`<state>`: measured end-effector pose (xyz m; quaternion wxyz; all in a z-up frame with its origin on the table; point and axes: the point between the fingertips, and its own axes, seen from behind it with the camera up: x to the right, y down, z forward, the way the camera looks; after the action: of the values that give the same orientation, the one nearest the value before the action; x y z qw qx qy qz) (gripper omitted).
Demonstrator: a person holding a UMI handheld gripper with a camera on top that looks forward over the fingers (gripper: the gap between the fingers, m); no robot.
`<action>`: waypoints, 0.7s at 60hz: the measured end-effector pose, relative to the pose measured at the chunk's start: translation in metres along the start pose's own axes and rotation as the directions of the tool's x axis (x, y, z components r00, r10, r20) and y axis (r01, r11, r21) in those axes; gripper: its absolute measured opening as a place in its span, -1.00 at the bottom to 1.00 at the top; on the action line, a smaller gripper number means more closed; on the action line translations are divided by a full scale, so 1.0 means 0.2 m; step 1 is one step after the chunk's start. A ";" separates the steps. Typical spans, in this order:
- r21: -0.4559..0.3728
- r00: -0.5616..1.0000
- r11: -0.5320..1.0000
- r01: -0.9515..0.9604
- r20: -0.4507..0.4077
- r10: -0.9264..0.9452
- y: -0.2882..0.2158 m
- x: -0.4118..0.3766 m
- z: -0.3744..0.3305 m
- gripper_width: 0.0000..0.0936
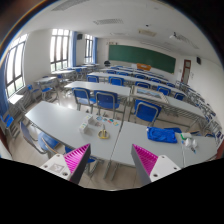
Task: Fold towel
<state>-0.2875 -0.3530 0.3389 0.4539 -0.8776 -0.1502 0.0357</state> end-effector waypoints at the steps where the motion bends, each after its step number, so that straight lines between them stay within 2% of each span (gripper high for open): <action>1: -0.007 1.000 1.000 -0.001 0.002 0.001 0.01 0.00 0.00 0.78; 9: -0.062 0.999 0.998 -0.022 0.022 0.024 0.12 0.02 0.06 0.79; 18: -0.114 0.998 0.992 -0.061 0.026 0.064 0.32 0.26 0.48 0.80; 26: -0.104 0.995 0.989 -0.104 -0.023 0.102 0.39 0.64 0.89 0.81; 42: -0.052 0.982 0.987 -0.151 -0.122 0.144 0.36 1.45 1.88 0.81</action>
<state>-0.0688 -0.0118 0.0818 0.4312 -0.9003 -0.0589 0.0129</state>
